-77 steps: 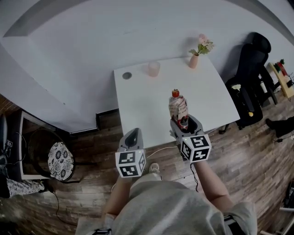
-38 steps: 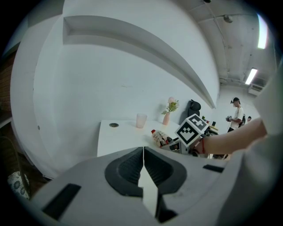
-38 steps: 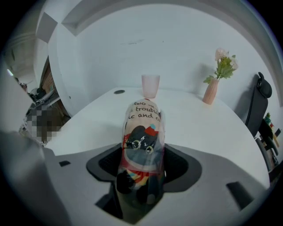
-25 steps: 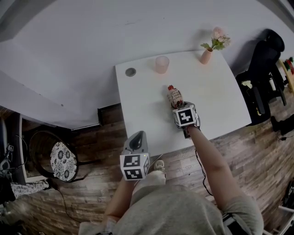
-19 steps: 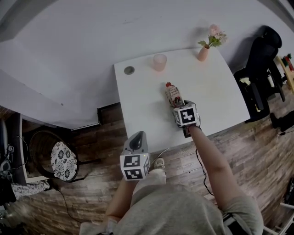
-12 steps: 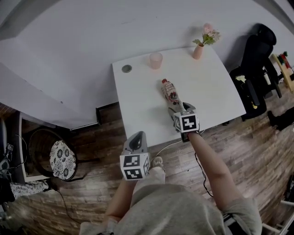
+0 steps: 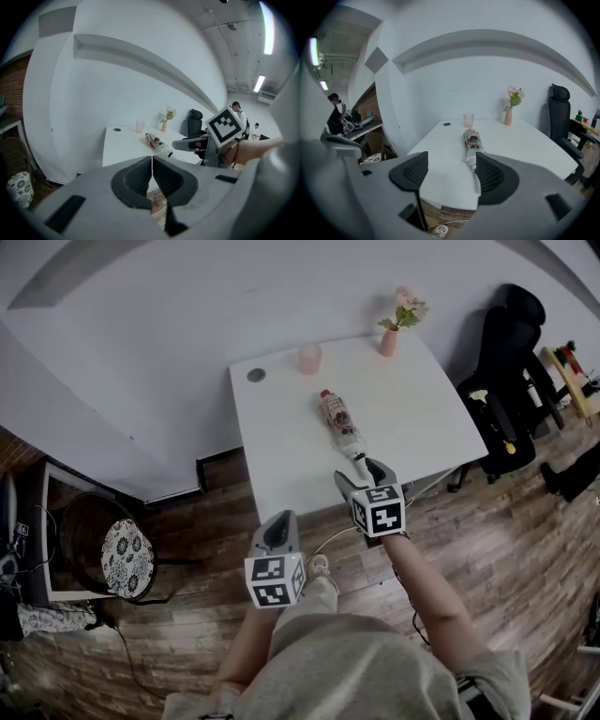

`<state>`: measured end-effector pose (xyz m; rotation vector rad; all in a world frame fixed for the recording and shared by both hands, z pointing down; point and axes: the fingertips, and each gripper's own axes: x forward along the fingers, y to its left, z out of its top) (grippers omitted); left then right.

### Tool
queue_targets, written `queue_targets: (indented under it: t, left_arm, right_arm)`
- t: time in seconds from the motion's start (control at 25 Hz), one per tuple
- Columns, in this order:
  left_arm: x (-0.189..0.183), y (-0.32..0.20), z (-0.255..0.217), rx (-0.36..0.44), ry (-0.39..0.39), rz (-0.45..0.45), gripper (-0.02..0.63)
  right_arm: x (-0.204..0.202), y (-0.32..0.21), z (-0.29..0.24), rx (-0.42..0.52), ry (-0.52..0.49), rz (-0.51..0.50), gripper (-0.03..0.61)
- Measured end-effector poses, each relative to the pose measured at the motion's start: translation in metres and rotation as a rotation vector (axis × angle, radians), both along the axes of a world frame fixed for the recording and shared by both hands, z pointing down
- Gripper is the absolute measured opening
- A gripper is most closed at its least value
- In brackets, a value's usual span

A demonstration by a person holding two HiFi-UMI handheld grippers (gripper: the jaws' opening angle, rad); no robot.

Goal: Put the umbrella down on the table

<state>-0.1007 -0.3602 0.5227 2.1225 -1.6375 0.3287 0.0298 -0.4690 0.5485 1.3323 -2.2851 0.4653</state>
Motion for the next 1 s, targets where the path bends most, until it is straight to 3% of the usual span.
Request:
queue_targets:
  t: [0.56,1.0]
  left_arm:
    - [0.023,0.097,-0.015,0.061,-0.006,0.010,0.009]
    - [0.033,0.185,-0.025,0.099,-0.001,0.004,0.009]
  right_arm:
    - [0.010,0.130,-0.056,0.158,-0.067,-0.012,0.262]
    - [0.030,0.241,-0.077,0.228,-0.071,0.015,0.093]
